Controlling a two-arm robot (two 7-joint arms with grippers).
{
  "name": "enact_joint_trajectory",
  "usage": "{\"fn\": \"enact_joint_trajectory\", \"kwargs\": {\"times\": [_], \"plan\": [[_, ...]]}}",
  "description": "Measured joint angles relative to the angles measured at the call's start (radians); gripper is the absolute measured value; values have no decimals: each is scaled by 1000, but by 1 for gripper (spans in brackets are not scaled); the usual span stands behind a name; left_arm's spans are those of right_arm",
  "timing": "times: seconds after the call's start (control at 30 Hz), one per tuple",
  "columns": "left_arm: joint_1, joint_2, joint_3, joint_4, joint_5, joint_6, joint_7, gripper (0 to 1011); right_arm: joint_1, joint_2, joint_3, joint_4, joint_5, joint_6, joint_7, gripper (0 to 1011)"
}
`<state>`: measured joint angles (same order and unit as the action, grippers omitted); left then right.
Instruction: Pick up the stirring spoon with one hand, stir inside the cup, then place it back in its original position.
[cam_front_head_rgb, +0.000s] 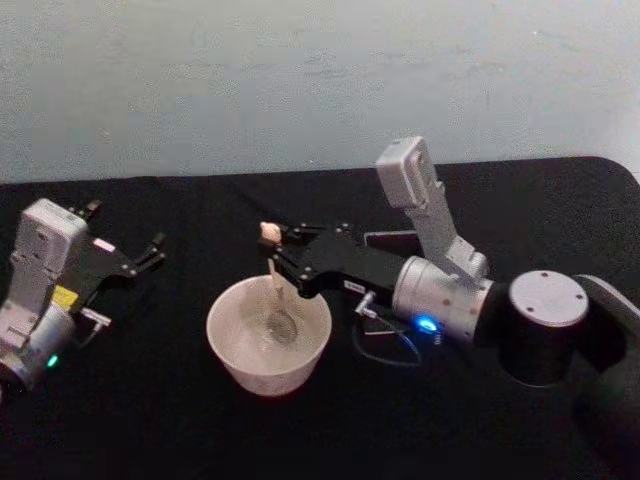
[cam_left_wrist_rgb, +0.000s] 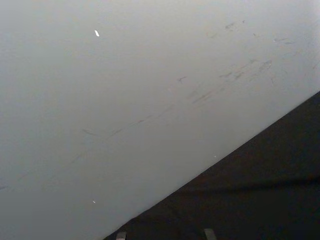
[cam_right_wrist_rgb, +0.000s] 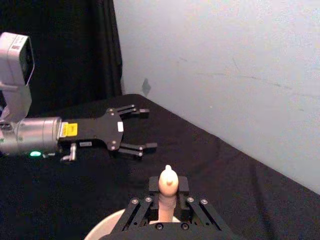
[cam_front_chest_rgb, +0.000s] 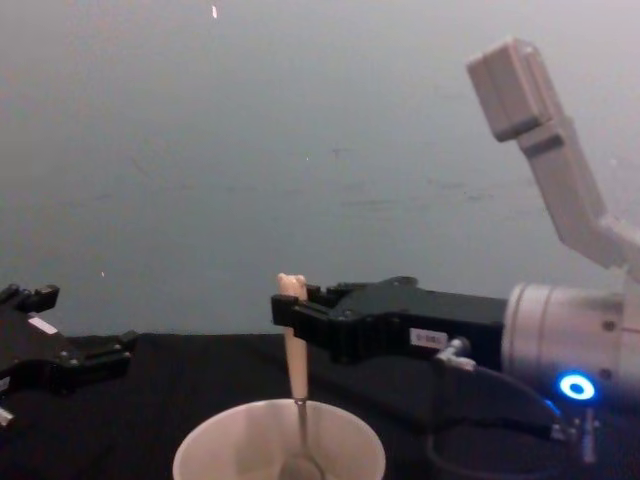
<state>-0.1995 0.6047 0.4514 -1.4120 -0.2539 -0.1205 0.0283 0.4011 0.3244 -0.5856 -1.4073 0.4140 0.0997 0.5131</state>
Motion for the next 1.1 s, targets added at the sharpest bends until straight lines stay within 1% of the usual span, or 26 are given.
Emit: {"fn": "enact_joint_trajectory", "kwargs": {"times": [0.1, 0.33, 0.43, 0.57, 0.77, 0.87, 1.1], "plan": [[0, 0, 0, 0, 0, 0, 0, 1001, -9, 13, 5, -15, 4, 0, 7, 212], [0, 0, 0, 0, 0, 0, 0, 1001, -46, 54, 13, -75, 32, 10, 32, 212], [0, 0, 0, 0, 0, 0, 0, 1002, -55, 61, 10, -89, 38, 14, 36, 212], [0, 0, 0, 0, 0, 0, 0, 1001, -65, 67, -2, -104, 45, 20, 39, 212], [0, 0, 0, 0, 0, 0, 0, 1001, -63, 56, -16, -108, 48, 23, 36, 212], [0, 0, 0, 0, 0, 0, 0, 1001, -53, 39, -23, -96, 48, 24, 24, 212], [0, 0, 0, 0, 0, 0, 0, 1001, -37, 16, -24, -68, 43, 23, 0, 212]]}}
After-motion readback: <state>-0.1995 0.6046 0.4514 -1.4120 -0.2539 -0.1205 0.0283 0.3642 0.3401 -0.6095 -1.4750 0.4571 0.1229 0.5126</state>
